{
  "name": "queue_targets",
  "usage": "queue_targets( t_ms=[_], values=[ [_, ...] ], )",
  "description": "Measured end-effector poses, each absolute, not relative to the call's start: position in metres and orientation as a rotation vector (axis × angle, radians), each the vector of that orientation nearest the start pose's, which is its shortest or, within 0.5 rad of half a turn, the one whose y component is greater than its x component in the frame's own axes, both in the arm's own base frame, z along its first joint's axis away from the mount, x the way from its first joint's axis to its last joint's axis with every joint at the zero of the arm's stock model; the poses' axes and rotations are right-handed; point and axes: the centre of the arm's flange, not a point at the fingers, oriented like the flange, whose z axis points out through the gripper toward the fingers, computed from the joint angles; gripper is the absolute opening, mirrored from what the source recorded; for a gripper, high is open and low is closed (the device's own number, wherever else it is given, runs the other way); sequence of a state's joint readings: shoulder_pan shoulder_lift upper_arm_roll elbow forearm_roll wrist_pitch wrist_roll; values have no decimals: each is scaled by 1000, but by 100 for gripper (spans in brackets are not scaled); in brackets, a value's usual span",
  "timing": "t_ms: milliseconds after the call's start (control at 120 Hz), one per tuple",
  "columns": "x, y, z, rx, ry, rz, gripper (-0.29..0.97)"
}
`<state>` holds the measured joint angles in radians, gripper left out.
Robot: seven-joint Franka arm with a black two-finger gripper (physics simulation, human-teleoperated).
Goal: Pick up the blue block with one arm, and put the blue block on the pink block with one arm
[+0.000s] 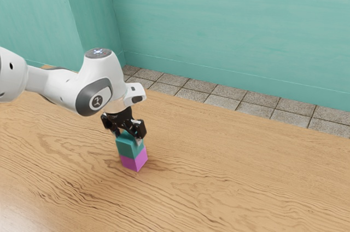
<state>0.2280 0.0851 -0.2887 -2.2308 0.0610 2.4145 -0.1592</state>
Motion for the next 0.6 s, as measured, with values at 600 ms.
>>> queue_targets(
  t_ms=[600],
  values=[
    [503, 19, 691, -2744, -1508, -290, 67]
  ],
)
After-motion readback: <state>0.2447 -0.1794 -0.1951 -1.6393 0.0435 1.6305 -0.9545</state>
